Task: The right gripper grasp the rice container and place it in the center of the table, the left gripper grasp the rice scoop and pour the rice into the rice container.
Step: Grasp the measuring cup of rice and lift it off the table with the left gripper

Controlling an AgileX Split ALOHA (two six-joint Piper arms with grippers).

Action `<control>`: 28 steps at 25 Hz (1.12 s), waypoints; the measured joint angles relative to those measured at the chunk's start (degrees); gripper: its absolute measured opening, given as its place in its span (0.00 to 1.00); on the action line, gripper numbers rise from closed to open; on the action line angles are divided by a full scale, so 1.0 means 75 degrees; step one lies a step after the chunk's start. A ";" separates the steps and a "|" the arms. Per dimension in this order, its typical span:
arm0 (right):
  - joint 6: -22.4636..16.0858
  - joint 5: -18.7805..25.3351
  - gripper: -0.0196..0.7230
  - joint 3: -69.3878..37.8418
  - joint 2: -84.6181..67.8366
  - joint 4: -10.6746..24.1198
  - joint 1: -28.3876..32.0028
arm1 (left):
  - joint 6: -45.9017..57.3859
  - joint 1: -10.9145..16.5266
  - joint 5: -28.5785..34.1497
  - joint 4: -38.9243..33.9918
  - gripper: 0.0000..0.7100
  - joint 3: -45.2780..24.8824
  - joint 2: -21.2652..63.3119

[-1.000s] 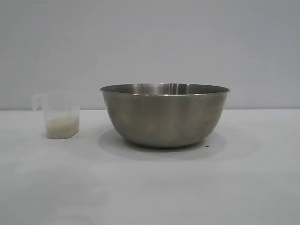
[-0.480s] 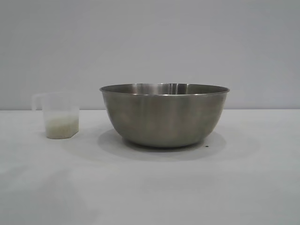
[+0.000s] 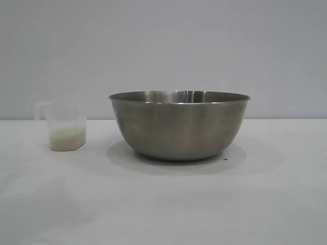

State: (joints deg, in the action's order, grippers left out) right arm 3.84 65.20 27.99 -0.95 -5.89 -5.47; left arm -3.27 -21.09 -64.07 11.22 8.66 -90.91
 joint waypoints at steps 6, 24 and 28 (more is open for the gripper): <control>0.0000 0.0000 0.74 0.0000 0.0000 0.0000 0.0000 | 0.0012 0.0000 -0.0094 0.0052 0.51 0.0286 -0.1134; 0.0000 0.0000 0.74 0.0000 0.0000 0.0000 0.0000 | -0.0331 0.0053 -0.0143 0.0903 0.51 0.1444 -0.1990; 0.0000 0.0000 0.74 0.0000 0.0000 0.0000 0.0000 | -0.0348 0.0053 -0.0143 0.0945 0.51 0.1724 -0.2305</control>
State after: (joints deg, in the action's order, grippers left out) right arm 3.84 65.20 27.99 -0.95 -5.89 -5.47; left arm -5.88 -20.69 -65.15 18.31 21.59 -108.20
